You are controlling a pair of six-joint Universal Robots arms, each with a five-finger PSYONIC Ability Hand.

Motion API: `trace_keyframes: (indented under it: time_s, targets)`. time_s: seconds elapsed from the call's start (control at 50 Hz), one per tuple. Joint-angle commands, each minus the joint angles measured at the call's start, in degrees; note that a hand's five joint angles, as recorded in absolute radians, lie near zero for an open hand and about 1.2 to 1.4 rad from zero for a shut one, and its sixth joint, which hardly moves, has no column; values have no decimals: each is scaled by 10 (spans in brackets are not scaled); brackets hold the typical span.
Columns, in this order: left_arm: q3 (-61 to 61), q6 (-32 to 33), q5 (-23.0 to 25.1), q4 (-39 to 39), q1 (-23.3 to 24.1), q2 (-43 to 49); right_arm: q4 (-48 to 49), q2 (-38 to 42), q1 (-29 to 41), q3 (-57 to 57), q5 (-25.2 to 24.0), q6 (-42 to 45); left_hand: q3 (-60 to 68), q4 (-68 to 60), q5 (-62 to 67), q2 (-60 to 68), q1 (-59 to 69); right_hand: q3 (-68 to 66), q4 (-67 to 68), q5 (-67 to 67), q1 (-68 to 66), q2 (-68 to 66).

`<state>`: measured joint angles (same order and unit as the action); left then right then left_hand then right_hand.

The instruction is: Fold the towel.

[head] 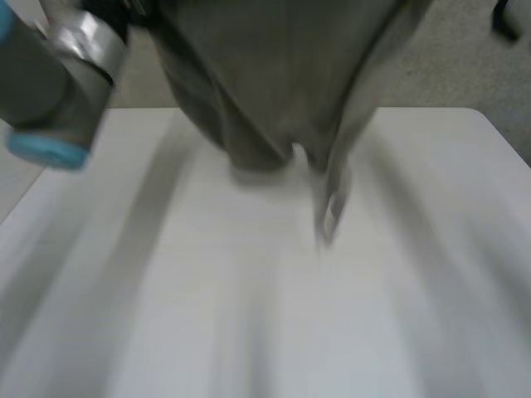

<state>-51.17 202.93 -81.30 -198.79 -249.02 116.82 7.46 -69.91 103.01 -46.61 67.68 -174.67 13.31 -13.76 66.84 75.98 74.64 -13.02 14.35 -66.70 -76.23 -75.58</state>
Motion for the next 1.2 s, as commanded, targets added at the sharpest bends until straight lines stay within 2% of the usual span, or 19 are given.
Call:
trace_keyframes:
  time_s: [0.02, 0.08, 0.12, 0.2, 0.36, 0.42, 0.48, 0.52, 0.54, 0.56, 0.72, 1.0, 1.02, 1.04, 1.12, 1.14, 1.16, 1.18, 1.2]
  targets:
    - [-108, -90, 4, -48, -20, -110, 32, -82, 1, -137, -51, -56, -33, 38, 32, 40, 54, 30, -44, -33, -38, -44]
    - [-195, -89, 8, -49, -23, -130, 30, -100, 1, -186, -68, -49, -33, 38, 32, 40, 54, 30, -44, -33, -38, -44]
    - [-239, -87, 12, -49, -30, -133, 28, -123, 0, -278, -98, -24, -33, 38, 32, 40, 54, 30, -44, -33, -38, -44]
    - [-324, -73, 29, -50, -47, -133, 26, -135, 0, -357, -110, 7, -33, 38, 32, 40, 54, 30, -44, -33, -38, -44]
    - [-534, 20, 69, -112, -79, -96, 17, -133, -20, -519, -113, 138, -33, 38, 32, 40, 54, 30, -44, -33, -38, -44]
    - [-554, 39, 69, -117, -79, -85, 14, -126, -45, -562, -111, 183, -33, 38, 32, 40, 54, 30, -44, -33, -38, -44]
    - [-570, 66, 68, -121, -77, -62, 11, -110, -61, -582, -110, 200, -33, 38, -59, -50, -37, 30, -44, -33, -38, -44]
    - [-568, 84, 64, -122, -77, -36, 6, -100, -66, -582, -111, 198, -33, 38, -253, -244, -231, 30, -44, -33, -38, -44]
    - [-568, 84, 64, -122, -77, -36, 1, -93, -69, -582, -112, 196, -33, 38, -254, -246, -232, 30, -44, -33, -38, -44]
    - [-561, 88, 62, -124, -77, -24, 1, -93, -69, -582, -112, 196, -33, 38, -336, -327, -314, 30, -44, -33, -38, -44]
    - [-528, 90, 29, -170, -75, 26, -28, -96, -75, -576, -116, 195, -33, 38, -358, -350, -336, 30, -44, -33, -38, -44]
    - [-531, 106, 4, -174, -81, 12, -28, -102, -129, -564, -102, 153, -33, 38, -350, -341, -328, 30, -44, -33, -38, -44]
    - [-538, 115, 4, -172, -84, -2, -31, -100, -132, -561, -103, 143, -33, 38, -288, -280, -266, 30, -44, -33, -38, -44]
    - [-551, 122, 9, -170, -89, -18, -31, -100, -132, -561, -103, 143, -33, 38, -33, -24, -11, 30, -44, -33, -38, -44]
    - [-566, 127, 18, -169, -98, -44, -40, -87, -127, -558, -112, 143, -33, 38, 32, 40, 54, 30, -44, -33, -38, -44]
    - [-569, 127, 21, -168, -100, -54, -45, -73, -125, -557, -113, 144, -33, 38, 32, 40, 54, 30, -44, 83, 78, 72]
    - [-569, 127, 21, -168, -100, -54, -45, -73, -125, -557, -113, 144, -33, 38, 32, 40, 54, 30, -44, 84, 79, 73]
    - [-570, 125, 23, -168, -101, -60, -51, -57, -124, -554, -114, 149, -33, 38, 32, 40, 54, 30, -44, 239, 234, 228]
    - [-572, 125, 23, -168, -103, -63, -51, -57, -124, -553, -114, 149, -33, 38, 32, 40, 54, 30, -44, 241, 236, 229]
